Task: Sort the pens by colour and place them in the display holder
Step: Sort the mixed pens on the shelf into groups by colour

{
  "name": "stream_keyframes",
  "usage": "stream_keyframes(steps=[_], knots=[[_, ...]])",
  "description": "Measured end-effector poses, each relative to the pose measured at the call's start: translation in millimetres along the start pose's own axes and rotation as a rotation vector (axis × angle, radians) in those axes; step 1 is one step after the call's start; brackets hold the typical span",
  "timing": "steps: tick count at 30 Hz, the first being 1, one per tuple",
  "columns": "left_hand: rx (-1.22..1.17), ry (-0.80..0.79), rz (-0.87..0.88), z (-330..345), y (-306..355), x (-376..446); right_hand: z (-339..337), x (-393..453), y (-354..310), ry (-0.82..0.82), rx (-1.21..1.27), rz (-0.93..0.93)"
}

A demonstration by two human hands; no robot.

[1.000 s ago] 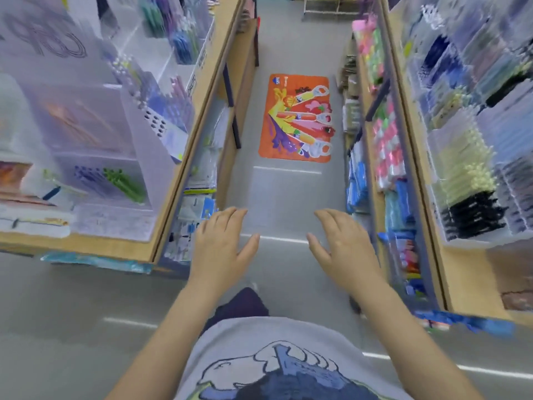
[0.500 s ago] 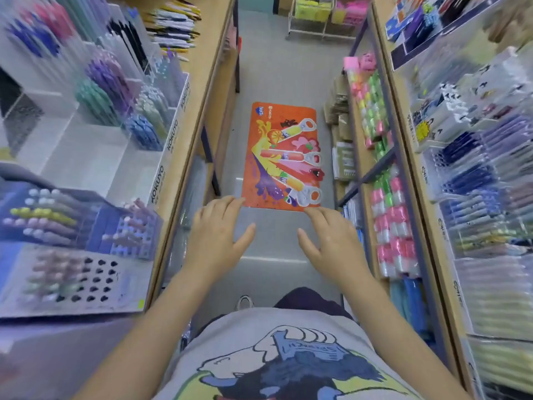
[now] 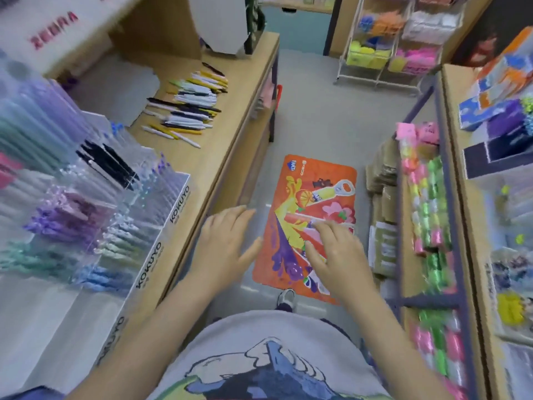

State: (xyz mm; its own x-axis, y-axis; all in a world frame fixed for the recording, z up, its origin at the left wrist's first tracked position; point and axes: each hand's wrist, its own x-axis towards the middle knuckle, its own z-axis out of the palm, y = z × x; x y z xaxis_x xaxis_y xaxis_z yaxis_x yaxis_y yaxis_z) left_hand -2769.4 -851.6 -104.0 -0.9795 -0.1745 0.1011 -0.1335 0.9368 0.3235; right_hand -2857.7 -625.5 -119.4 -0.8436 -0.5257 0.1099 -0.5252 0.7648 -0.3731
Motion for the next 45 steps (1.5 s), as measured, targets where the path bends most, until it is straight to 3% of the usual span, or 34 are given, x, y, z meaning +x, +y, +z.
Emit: stream_keyframes(steps=[6,23,30,37,42,45], knots=[[-0.020,0.075,-0.181,-7,-33,115,0,167,12,-0.092,-0.021,-0.143],[-0.110,0.090,-0.719,33,-236,411,92,580,4,-0.388,-0.104,-0.529],[-0.171,0.019,-0.899,40,-286,503,146,708,-23,-0.438,-0.037,-0.654],[-0.228,0.103,-1.132,76,-316,573,220,825,-45,-0.643,0.113,-0.716],[-0.154,0.025,-1.209,105,-335,620,267,884,-53,-0.677,0.056,-0.792],[-0.124,-0.025,-1.331,123,-346,631,284,894,-56,-0.786,-0.025,-0.842]])
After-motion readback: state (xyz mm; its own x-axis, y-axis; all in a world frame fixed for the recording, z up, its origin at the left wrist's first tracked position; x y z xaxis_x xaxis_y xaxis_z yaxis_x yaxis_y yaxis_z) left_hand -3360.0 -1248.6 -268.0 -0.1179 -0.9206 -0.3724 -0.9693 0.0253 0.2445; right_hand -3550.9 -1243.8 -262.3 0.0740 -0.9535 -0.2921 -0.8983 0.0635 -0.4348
